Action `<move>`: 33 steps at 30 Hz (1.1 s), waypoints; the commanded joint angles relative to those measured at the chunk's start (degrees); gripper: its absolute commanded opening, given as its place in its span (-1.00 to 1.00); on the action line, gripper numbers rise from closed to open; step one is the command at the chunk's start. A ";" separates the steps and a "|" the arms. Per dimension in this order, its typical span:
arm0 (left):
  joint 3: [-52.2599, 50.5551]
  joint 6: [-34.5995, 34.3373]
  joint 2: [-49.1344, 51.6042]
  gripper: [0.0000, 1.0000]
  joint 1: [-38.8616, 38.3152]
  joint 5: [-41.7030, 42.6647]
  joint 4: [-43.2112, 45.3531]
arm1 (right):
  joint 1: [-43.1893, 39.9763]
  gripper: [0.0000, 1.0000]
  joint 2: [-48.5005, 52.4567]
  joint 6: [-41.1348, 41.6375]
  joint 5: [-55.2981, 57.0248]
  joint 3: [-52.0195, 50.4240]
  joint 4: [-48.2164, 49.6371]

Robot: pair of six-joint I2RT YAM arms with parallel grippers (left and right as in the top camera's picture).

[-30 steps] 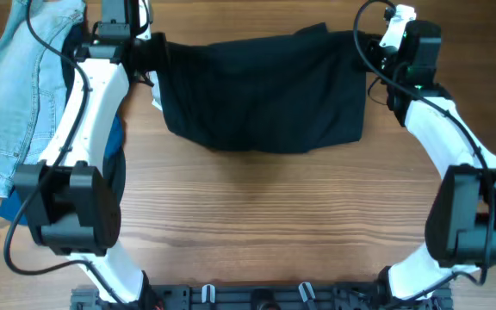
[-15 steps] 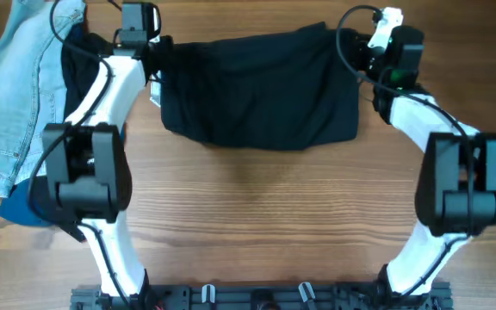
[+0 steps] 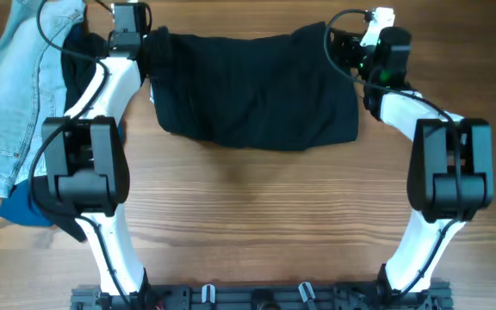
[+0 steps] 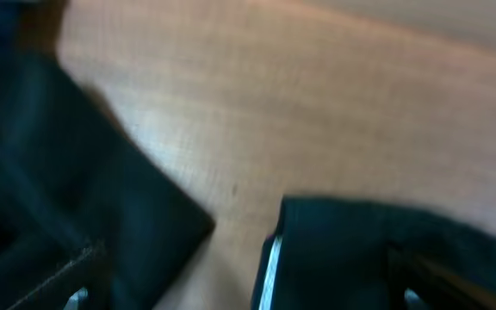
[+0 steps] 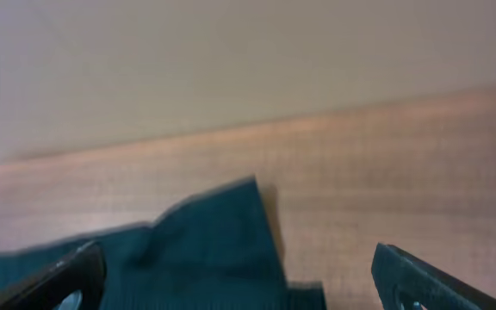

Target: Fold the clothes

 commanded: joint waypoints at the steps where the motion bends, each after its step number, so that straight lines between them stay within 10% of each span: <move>1: 0.37 -0.33 -6.16 1.00 -0.07 1.49 -5.81 | 0.17 0.99 -6.93 -0.70 -3.45 4.31 -9.33; 15: 1.68 -0.26 -11.67 1.00 -1.14 11.69 -23.78 | -0.85 0.99 -16.83 -3.78 -7.37 4.70 -40.94; 33: 1.75 -0.04 -5.53 1.00 -3.56 16.22 -27.04 | -6.40 0.93 -11.61 -10.38 -16.96 4.66 -45.72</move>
